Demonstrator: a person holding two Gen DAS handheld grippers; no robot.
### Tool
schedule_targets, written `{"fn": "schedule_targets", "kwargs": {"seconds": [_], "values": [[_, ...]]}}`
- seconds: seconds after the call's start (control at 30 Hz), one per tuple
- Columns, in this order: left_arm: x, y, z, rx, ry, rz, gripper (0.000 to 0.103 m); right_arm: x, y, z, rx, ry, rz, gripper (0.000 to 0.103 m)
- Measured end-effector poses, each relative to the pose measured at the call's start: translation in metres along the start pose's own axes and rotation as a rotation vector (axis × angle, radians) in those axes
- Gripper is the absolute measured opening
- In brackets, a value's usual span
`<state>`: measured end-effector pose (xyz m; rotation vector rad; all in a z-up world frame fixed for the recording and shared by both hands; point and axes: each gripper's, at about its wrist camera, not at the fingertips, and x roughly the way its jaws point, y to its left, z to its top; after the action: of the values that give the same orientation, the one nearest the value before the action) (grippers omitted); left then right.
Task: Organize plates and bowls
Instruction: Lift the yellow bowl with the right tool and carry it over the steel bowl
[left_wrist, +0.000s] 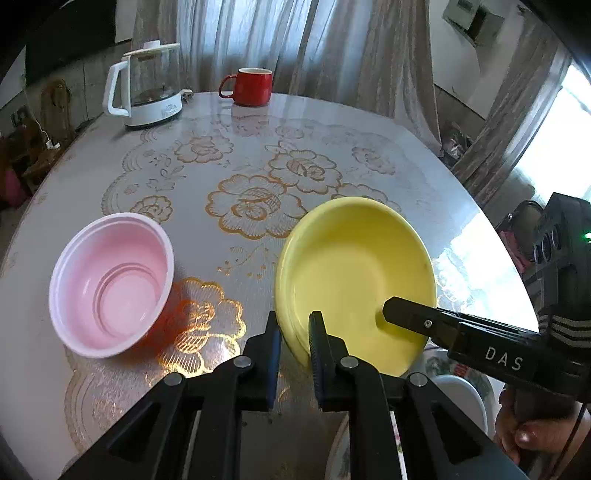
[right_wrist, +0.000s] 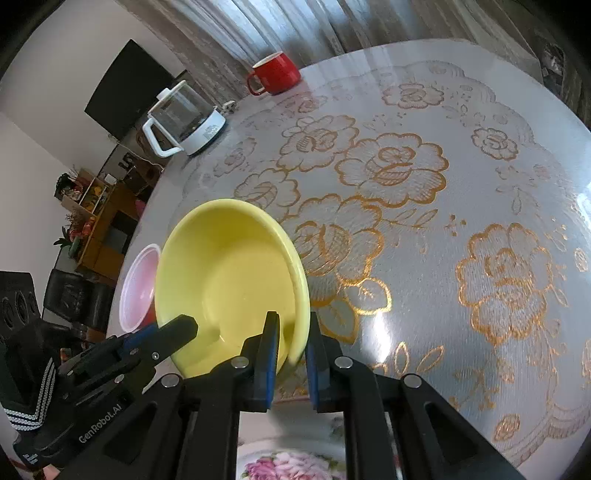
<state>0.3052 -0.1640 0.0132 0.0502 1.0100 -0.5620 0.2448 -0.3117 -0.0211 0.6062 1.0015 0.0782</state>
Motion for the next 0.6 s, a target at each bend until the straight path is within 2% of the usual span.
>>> {"fn": "schedule_targets", "kwargs": {"seconds": [0.6], "values": [[-0.073, 0.003, -0.054, -0.045, -0.136, -0.028, 0.015, -0.049, 0.027, -0.044, -0.011, -0.093, 0.107, 0.012]]}}
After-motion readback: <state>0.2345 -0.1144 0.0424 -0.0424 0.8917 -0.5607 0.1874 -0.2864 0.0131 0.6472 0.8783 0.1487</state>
